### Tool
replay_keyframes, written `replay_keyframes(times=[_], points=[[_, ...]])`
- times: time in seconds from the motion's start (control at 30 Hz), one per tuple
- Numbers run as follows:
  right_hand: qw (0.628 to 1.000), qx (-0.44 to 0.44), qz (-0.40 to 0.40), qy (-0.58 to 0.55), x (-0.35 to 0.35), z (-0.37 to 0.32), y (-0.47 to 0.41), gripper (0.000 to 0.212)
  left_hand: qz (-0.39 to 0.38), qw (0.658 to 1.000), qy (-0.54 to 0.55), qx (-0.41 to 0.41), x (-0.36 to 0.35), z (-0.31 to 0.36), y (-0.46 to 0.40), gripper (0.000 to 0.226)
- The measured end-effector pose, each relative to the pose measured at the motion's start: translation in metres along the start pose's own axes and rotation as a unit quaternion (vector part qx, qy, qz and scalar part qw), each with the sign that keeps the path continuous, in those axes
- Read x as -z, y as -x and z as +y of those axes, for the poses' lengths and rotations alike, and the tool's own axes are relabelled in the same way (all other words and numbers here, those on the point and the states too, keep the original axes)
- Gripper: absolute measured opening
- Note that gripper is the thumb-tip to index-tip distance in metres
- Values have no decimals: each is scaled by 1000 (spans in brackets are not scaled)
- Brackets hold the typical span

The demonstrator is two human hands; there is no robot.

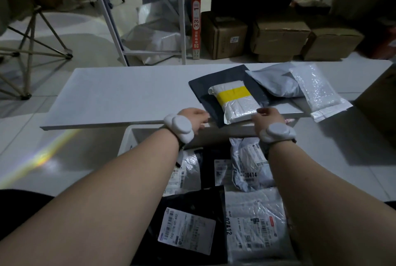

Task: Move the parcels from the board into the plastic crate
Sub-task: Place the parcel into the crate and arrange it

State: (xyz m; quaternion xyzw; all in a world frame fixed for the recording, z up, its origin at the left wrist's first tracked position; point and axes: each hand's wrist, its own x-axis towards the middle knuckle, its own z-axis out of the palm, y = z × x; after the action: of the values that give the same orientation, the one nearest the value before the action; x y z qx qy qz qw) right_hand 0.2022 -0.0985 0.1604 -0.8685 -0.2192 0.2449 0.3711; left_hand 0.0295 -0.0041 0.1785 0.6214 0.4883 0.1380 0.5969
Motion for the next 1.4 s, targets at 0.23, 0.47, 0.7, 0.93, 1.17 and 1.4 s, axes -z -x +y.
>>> replay_keyframes(times=[0.23, 0.47, 0.7, 0.93, 1.17, 1.4], points=[[999, 25, -6, 31, 12, -3, -47, 49, -12, 999, -19, 45, -43, 44, -35, 23], [999, 24, -43, 13, -8, 3, -46, 56, -8, 993, -52, 105, -56, 38, -52, 22], [996, -6, -78, 34, -7, -4, -45, 54, 46, 992, -72, 91, -47, 30, -61, 49], [990, 20, -138, -25, -8, -6, -27, 43, 16, 997, 30, 73, -29, 21, -44, 42], [983, 22, -154, -98, -8, -5, -12, 51, -21, 999, 44, 16, -6, 6, -15, 22], [957, 1, -192, -219, -14, -4, 21, 39, -70, 989, 132, 0, 7, -28, 25, 24]])
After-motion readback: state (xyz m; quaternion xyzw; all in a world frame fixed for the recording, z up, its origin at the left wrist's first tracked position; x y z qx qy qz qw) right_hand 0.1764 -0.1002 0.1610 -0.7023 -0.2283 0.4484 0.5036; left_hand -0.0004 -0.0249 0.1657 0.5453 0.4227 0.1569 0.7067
